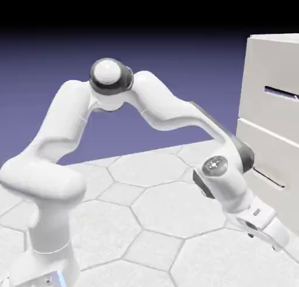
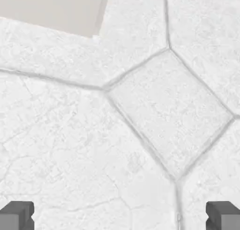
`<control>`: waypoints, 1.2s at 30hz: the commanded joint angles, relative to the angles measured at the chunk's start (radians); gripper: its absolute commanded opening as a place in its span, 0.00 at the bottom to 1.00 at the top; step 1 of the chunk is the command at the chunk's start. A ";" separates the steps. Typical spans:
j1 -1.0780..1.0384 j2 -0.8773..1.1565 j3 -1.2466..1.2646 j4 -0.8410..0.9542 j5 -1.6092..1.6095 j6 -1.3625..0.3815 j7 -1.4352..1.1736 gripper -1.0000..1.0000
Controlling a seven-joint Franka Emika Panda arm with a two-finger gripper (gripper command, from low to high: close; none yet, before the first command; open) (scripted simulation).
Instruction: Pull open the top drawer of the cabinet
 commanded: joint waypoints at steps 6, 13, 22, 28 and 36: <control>0.109 0.193 -0.171 0.091 0.258 -0.059 -0.261 0.50; 0.236 0.418 -0.370 0.197 0.559 -0.127 -0.565 0.50; 0.374 0.664 -0.587 0.312 0.887 -0.202 -0.897 0.50; 0.234 0.662 -0.564 0.530 0.887 -0.125 -0.856 0.50; 0.345 0.665 -0.583 0.355 0.888 -0.188 -0.887 0.00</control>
